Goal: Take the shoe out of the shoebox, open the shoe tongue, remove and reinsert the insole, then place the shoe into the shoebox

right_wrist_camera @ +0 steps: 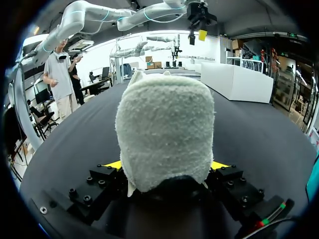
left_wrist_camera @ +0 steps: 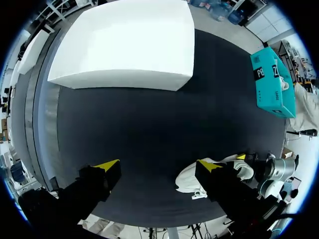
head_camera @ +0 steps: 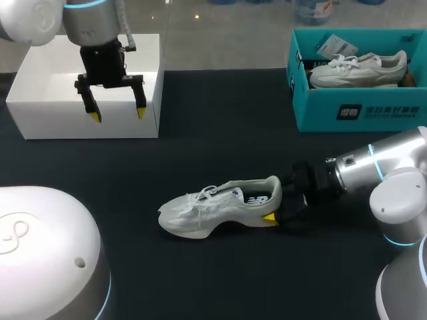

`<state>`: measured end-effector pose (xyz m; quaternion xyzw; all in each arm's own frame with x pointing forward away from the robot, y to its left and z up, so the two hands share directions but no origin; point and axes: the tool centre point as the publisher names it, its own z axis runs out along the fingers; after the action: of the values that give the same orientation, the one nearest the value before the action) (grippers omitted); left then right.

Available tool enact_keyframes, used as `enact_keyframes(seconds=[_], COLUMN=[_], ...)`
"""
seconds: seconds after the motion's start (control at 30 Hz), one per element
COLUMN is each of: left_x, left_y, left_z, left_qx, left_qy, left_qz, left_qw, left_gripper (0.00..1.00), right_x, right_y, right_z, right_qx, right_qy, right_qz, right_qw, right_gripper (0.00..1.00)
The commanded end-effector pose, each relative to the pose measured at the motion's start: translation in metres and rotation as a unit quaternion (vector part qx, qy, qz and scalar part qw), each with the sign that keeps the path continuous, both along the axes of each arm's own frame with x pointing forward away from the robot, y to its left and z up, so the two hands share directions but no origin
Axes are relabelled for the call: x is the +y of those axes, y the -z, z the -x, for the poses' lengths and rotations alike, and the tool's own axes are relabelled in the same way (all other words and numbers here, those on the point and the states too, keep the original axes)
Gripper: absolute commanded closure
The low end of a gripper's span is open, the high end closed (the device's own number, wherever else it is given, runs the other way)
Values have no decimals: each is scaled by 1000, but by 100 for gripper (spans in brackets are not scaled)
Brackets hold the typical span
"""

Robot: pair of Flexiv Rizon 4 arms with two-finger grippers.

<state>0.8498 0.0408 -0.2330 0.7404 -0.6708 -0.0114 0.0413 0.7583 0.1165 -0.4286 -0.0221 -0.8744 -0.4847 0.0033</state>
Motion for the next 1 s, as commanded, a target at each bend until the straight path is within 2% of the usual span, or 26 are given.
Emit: enact_keyframes(seconds=[0.03, 0.33, 0.73, 1.0], left_x=[-24, -75, -141, -176], left_y=[15, 34, 47, 58], left_z=[30, 65, 94, 103], left_qx=[-51, -64, -72, -67], left_qy=[-4, 26, 55, 67], left_qz=[-11, -10, 1, 2], left_qw=[999, 998, 996, 996], left_gripper=[0, 0, 0, 0], right_x=[3, 3, 3, 3], right_y=[6, 6, 6, 6], right_z=[-3, -3, -3, -3], right_qx=[1, 1, 1, 1], right_qy=[0, 0, 0, 0], right_qz=[2, 2, 2, 2], right_qw=[1000, 1000, 1000, 1000], right_gripper=[100, 100, 100, 100])
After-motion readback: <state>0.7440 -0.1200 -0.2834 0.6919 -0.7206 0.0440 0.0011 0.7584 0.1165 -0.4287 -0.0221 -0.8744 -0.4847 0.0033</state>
